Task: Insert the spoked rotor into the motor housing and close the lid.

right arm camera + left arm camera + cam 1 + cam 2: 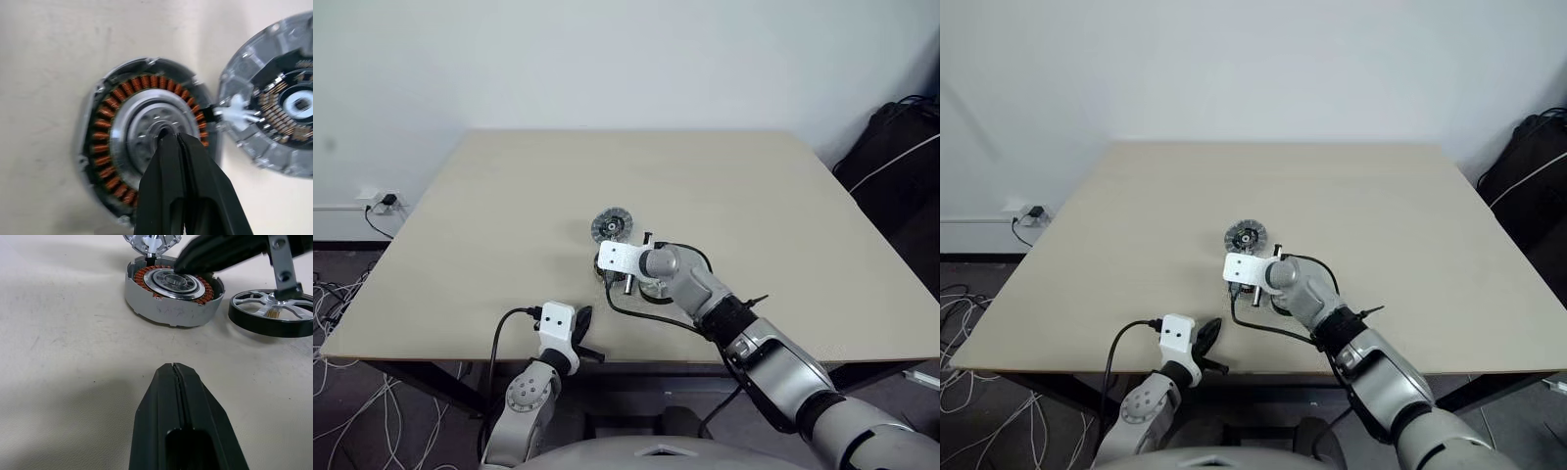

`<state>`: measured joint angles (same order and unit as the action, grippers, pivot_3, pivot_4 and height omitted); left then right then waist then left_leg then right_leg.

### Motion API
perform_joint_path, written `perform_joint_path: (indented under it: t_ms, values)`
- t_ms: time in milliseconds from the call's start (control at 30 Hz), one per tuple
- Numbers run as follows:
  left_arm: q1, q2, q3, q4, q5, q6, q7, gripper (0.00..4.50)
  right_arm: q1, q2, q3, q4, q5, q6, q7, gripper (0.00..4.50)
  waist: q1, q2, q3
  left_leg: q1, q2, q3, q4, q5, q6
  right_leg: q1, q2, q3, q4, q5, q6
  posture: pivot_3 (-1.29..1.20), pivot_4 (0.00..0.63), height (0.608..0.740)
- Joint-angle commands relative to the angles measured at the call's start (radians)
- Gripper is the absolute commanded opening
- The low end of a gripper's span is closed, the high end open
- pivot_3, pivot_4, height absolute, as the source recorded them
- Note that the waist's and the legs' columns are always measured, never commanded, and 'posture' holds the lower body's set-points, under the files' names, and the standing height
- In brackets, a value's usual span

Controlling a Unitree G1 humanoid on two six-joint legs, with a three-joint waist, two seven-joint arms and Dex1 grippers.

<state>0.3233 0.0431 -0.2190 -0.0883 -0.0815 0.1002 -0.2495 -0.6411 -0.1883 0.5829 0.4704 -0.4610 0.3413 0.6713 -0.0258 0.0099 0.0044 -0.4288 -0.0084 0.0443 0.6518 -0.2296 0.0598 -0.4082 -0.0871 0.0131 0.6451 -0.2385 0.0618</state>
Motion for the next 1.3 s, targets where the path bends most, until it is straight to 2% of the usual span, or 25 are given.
perform_joint_path:
  t_ms: [33, 67, 267, 567, 667, 800, 1100, 1300]
  values:
    - [-0.01, -0.002, -0.008, -0.025, -0.004, -0.007, -0.007, 0.0, -0.006, 0.007, -0.035, -0.066, 0.034, 0.024, 0.024, 0.04, -0.001, 0.0, 0.0, 0.0, 0.0, 0.0, 0.0, 0.0, 0.0, 0.0, -0.001, 0.0, 0.0, 0.0, 0.0, 0.0, 0.0, 0.74]
    - [-0.01, -0.001, -0.009, -0.025, -0.004, -0.006, -0.007, 0.0, -0.005, 0.009, -0.038, -0.069, 0.036, 0.032, 0.019, 0.04, -0.001, 0.0, 0.0, 0.0, 0.0, 0.0, 0.0, 0.0, 0.0, 0.0, -0.001, 0.0, 0.0, 0.0, 0.0, 0.0, 0.0, 0.74]
    - [-0.015, 0.001, -0.007, -0.023, -0.004, -0.003, -0.009, 0.0, -0.004, 0.017, -0.048, -0.067, 0.044, 0.059, -0.015, 1.9, 0.0, 0.0, 0.0, 0.0, 0.0, 0.0, 0.0, 0.0, 0.0, 0.0, 0.001, 0.0, 0.0, 0.0, 0.0, 0.0, 0.0, 0.74]
    - [-0.018, 0.001, -0.006, -0.019, -0.004, -0.005, -0.01, 0.0, -0.016, 0.085, -0.132, -0.018, 0.126, 0.209, -0.036, 1.9, 0.0, 0.0, 0.0, 0.0, 0.0, 0.0, 0.0, 0.0, 0.0, 0.0, 0.001, 0.0, 0.0, 0.0, 0.0, 0.0, 0.0, 0.74]
    - [-0.016, -0.001, -0.005, -0.02, -0.003, -0.006, -0.009, 0.0, -0.021, 0.113, -0.183, -0.013, 0.179, 0.296, -0.033, 1.26, 0.0, 0.0, 0.0, 0.0, 0.0, 0.0, 0.0, 0.0, 0.0, 0.0, -0.001, 0.0, 0.0, 0.0, 0.0, 0.0, 0.0, 0.74]
    - [-0.017, -0.001, -0.004, -0.019, -0.003, -0.006, -0.008, 0.0, -0.023, 0.131, -0.212, -0.023, 0.222, 0.375, -0.03, 0.03, 0.0, 0.0, 0.0, 0.0, 0.0, 0.0, 0.0, 0.0, 0.0, 0.0, -0.002, 0.0, 0.0, 0.0, 0.0, 0.0, 0.0, 0.74]
    - [-0.019, -0.001, -0.006, -0.016, -0.002, -0.007, -0.011, 0.0, -0.019, 0.145, -0.234, -0.06, 0.294, 0.493, -0.043, 0.03, -0.002, 0.0, 0.0, 0.0, 0.0, 0.0, -0.001, 0.0, 0.0, 0.0, -0.003, 0.0, 0.0, 0.0, 0.0, 0.0, 0.0, 0.74]
    - [-0.018, -0.002, -0.006, -0.014, -0.002, -0.009, -0.011, 0.0, -0.004, 0.132, -0.226, -0.108, 0.307, 0.42, -0.062, 0.03, -0.002, 0.0, 0.0, -0.001, 0.0, 0.0, -0.001, 0.0, 0.0, -0.001, -0.003, -0.001, 0.0, 0.0, 0.0, 0.0, 0.0, 0.74]
